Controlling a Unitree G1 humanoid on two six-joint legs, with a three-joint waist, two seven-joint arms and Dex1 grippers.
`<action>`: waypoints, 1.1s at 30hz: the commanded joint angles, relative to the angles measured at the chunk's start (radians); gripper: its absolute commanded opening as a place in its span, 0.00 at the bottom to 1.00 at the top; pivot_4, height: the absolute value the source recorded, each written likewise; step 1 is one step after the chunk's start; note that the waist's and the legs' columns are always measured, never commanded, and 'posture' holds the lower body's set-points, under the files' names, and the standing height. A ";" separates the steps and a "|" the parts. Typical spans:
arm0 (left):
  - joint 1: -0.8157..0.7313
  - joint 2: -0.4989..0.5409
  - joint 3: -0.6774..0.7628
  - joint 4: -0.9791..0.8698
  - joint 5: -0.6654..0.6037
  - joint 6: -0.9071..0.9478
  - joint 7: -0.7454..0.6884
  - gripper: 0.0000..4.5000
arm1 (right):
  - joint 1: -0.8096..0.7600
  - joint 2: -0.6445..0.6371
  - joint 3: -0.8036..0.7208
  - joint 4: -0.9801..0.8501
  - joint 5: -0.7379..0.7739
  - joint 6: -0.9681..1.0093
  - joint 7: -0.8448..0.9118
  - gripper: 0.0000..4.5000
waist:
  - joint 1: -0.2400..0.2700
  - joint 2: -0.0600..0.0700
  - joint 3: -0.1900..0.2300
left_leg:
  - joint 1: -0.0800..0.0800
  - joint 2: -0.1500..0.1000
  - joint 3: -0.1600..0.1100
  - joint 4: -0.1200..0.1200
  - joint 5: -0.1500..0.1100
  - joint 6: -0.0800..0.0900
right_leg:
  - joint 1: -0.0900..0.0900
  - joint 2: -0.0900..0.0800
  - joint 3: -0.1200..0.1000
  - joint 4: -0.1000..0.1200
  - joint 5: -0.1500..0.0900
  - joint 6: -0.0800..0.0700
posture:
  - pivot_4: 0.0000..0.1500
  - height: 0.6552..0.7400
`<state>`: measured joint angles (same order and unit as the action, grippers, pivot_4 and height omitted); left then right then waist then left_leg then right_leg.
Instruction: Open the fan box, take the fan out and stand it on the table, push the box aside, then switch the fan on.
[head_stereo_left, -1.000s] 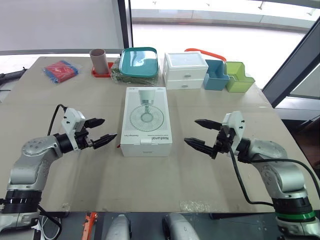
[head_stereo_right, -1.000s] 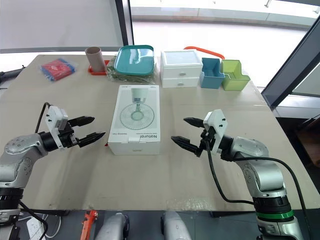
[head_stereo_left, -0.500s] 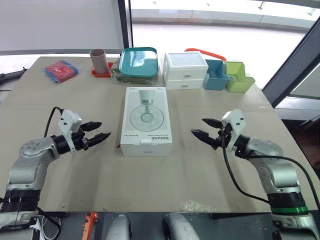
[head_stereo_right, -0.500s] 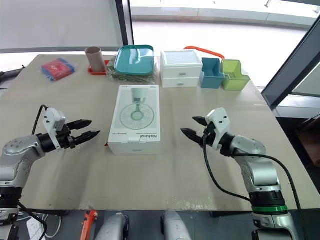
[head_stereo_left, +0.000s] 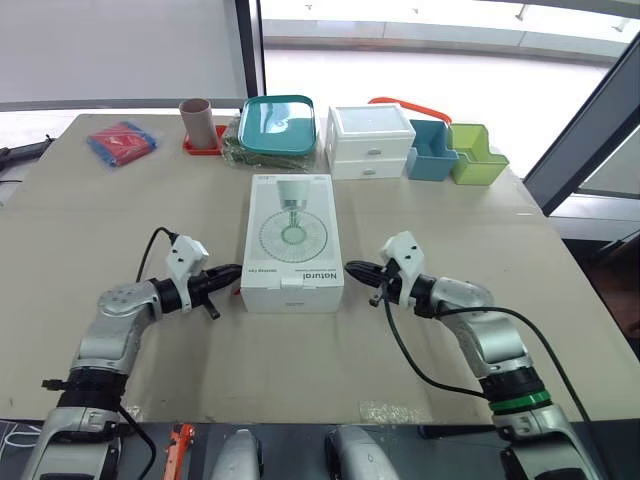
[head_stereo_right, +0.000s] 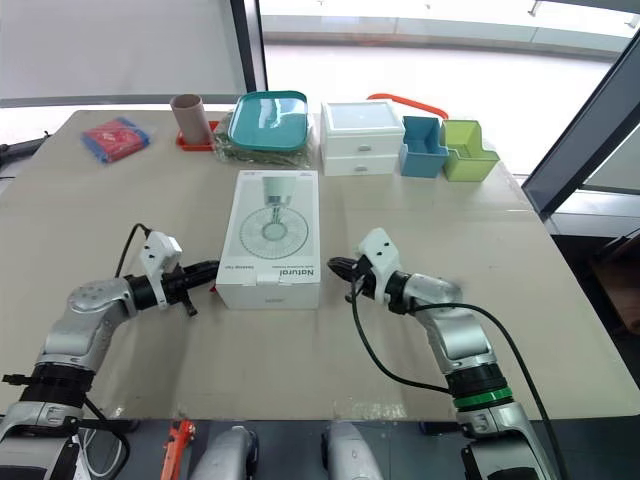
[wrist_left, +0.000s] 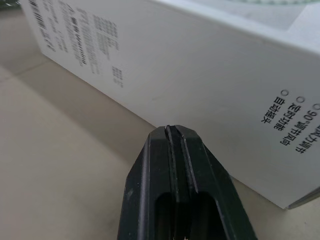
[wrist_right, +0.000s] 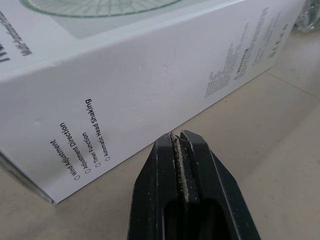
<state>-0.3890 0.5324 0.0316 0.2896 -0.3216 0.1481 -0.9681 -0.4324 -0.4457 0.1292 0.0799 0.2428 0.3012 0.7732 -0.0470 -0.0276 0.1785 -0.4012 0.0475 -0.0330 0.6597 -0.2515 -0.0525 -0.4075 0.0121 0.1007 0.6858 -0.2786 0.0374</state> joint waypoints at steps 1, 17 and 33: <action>-0.007 0.000 -0.002 -0.004 0.023 -0.041 0.003 0.03 | -0.020 0.014 0.000 -0.001 -0.008 -0.038 0.011 0.02 | 0.000 0.000 0.000 | -0.001 0.000 0.000 0.000 0.000 0.000 | -0.001 0.000 0.000 0.000 0.000 0.000 | 1.00 1.00; -0.101 -0.084 -0.028 0.048 0.047 -0.066 0.036 0.03 | -0.058 0.065 0.012 -0.002 0.028 -0.044 0.098 0.02 | 0.001 0.000 0.000 | -0.001 0.000 -0.001 0.002 0.000 0.000 | 0.000 0.000 -0.001 0.001 0.000 0.000 | 1.00 1.00; -0.208 -0.173 -0.025 0.208 0.098 -0.159 0.055 0.03 | -0.193 0.108 -0.018 0.258 -0.042 -0.174 0.101 0.02 | 0.000 0.000 0.000 | -0.002 0.000 -0.001 0.003 0.000 0.000 | -0.001 0.000 -0.002 0.001 0.001 0.000 | 1.00 1.00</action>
<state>-0.5501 0.3847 0.0203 0.5214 -0.2150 0.0333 -0.8995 -0.5958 -0.3649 0.0841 0.3625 0.1907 0.1630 0.8486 -0.0470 -0.0276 0.1785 -0.4028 0.0475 -0.0340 0.6626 -0.2516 -0.0523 -0.4082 0.0116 0.0990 0.6873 -0.2781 0.0372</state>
